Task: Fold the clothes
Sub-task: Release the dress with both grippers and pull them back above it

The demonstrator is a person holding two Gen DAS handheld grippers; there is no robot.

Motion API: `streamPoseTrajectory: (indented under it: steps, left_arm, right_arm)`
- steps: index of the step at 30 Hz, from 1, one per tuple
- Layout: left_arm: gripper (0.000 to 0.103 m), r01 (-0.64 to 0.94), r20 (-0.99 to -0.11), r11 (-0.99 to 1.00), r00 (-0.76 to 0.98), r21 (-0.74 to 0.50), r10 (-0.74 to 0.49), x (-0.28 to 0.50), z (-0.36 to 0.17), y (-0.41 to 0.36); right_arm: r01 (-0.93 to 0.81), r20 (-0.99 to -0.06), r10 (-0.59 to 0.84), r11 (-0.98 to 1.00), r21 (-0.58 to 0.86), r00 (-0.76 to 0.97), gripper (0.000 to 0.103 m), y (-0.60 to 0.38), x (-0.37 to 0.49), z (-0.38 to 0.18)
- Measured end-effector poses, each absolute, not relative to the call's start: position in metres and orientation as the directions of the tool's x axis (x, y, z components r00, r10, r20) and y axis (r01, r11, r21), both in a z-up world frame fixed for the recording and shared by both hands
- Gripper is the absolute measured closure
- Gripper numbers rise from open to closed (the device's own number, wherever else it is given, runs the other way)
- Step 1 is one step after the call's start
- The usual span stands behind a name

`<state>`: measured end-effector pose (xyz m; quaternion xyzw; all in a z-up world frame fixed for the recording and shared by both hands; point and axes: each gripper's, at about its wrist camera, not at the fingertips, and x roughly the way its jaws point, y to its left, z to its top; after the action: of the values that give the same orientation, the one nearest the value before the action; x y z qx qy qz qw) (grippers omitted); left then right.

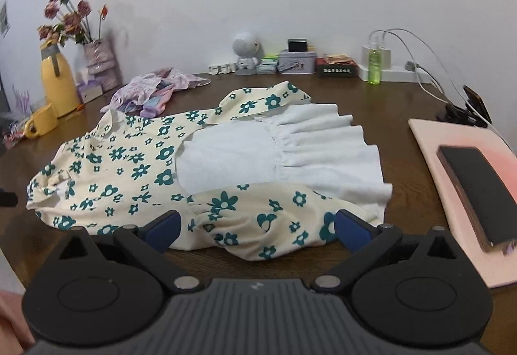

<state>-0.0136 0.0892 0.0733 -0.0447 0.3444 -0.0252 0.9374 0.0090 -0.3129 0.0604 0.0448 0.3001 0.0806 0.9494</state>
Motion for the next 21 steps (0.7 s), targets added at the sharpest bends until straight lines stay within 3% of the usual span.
streamPoseTrajectory:
  steps: [8, 21]
  left_arm:
    - [0.011, -0.069, -0.697, 0.995, 0.717, -0.073, -0.001, -0.011, 0.059, 0.070]
    - [0.011, -0.053, -0.701, 0.996, 0.713, -0.070, -0.012, -0.015, 0.058, 0.073]
  right_arm:
    - [-0.013, -0.622, 0.103, 0.989, 0.149, 0.776, 0.000, -0.297, -0.001, 0.053]
    - [-0.014, -0.632, 0.073, 0.995, 0.098, 0.772, 0.000, -0.279, -0.014, 0.051]
